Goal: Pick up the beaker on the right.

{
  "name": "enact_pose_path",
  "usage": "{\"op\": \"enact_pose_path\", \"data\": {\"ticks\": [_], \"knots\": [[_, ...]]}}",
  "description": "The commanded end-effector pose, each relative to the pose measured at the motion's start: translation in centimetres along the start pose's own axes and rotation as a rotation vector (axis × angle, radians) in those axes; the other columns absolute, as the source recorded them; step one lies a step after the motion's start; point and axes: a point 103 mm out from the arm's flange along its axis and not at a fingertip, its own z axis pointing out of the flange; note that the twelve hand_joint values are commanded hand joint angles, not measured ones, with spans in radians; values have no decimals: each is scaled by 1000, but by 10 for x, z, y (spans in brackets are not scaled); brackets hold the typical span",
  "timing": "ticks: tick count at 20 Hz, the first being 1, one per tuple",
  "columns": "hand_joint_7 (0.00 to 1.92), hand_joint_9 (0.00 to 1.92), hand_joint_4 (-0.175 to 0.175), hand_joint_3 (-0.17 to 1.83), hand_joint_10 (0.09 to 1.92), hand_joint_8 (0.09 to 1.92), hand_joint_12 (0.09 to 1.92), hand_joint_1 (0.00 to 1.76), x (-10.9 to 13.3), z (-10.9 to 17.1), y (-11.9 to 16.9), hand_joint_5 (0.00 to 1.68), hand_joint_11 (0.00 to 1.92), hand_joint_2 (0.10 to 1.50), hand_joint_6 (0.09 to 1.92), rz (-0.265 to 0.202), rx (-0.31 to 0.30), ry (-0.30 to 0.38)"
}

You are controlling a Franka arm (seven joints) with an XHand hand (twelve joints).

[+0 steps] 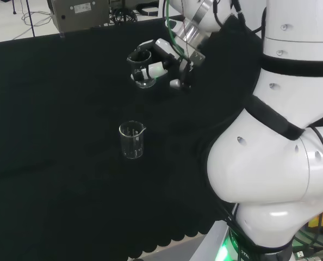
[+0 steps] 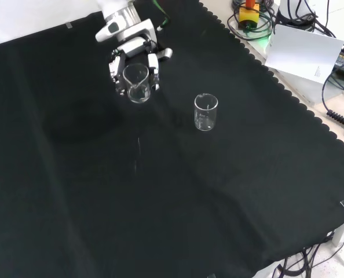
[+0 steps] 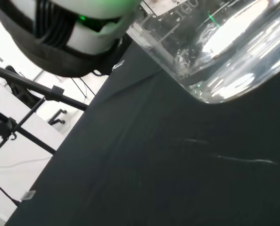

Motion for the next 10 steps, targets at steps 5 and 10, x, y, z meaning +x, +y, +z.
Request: {"op": "enact_pose_path", "data": {"ticks": [5, 10], "knots": [[1700, 1765, -6, 44, 87, 181, 579, 1148, 22, -35, -64, 1206, 1482, 998, 662, 15, 60, -151], [1702, 1768, -4, 46, 87, 182, 577, 1148, 35, -39, -83, 1207, 1482, 997, 660, 16, 82, -180]]}}
